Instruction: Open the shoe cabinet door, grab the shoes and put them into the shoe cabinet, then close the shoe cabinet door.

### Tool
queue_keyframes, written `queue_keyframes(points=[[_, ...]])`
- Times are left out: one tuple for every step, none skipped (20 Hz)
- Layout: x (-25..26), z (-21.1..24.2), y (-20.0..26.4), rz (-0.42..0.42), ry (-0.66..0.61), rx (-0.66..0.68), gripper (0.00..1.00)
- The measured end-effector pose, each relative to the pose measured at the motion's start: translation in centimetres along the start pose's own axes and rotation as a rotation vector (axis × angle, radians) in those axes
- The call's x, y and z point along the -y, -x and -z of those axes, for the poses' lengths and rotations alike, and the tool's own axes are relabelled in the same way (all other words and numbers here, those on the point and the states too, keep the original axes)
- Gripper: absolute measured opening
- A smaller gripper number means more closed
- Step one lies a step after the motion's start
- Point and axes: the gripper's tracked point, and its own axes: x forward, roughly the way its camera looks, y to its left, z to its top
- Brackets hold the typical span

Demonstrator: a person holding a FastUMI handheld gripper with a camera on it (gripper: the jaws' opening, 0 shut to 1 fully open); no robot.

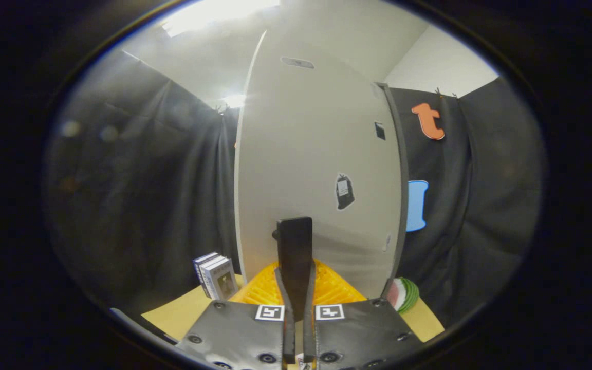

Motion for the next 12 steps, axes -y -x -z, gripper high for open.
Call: queue_keyframes(points=[[0.9,-0.1,0.7,0.013,0.002,0.000,0.08],[1.7,-0.2,1.4,0.029,0.003,0.001,0.08],[2.4,-0.1,2.1,0.048,0.009,0.000,0.08],[3.3,-0.1,2.8,0.068,0.018,0.001,0.07],[4.3,-0.2,3.3,0.091,0.032,0.000,0.07],[5.3,-0.3,3.9,0.113,0.044,0.003,0.07],[6.5,-0.3,4.6,0.132,0.058,0.001,0.07],[7.7,-0.4,5.2,0.151,0.067,0.005,0.06],[9.4,-0.5,5.8,0.178,0.075,0.010,0.05],[10.6,-0.8,6.2,0.202,0.082,0.013,0.04],[11.8,-0.8,7.0,0.226,0.081,0.016,0.04],[12.9,-1.2,7.6,0.243,0.074,0.024,0.04]])
